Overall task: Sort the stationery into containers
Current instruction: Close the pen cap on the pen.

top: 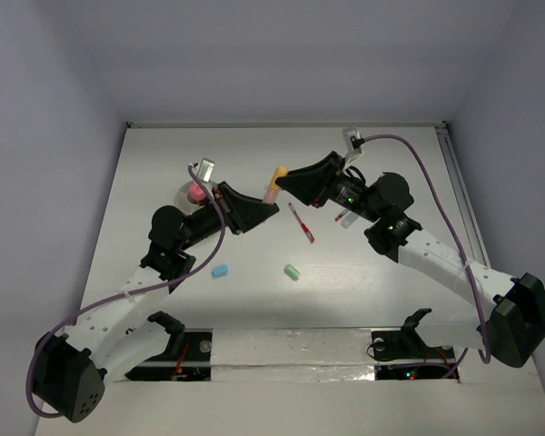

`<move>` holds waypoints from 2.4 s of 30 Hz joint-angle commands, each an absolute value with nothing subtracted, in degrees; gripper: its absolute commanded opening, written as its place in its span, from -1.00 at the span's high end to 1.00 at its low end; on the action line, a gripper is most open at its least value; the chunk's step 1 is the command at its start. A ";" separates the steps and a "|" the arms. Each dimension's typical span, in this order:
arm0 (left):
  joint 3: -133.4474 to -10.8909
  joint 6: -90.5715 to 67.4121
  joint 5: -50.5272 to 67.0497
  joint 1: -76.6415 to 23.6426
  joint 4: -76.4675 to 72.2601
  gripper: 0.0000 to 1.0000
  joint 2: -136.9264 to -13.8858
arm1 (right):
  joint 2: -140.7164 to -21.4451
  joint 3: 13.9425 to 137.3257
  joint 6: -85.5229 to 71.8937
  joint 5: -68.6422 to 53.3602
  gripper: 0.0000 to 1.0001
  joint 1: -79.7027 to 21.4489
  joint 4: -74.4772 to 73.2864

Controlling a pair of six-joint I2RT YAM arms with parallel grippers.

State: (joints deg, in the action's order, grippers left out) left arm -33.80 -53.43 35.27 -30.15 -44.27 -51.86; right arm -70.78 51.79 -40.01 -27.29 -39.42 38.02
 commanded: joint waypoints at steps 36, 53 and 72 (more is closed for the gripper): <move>-35.16 -44.74 24.70 -26.37 -33.41 1.00 -35.00 | -85.07 53.96 -44.11 -45.78 1.00 -50.10 44.64; -33.40 -43.94 25.31 -25.84 -28.92 1.00 -31.29 | -87.19 58.97 -40.69 -45.79 -0.35 -50.10 43.50; -31.12 -43.15 25.75 -25.84 -25.13 1.00 -29.35 | -82.70 59.93 -41.66 -47.11 -0.79 -42.71 46.58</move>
State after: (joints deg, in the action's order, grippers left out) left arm -32.03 -42.52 23.99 -26.13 -20.99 -28.51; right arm -84.14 56.14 -42.26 -44.64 -42.65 44.10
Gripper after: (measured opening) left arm 0.152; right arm 0.895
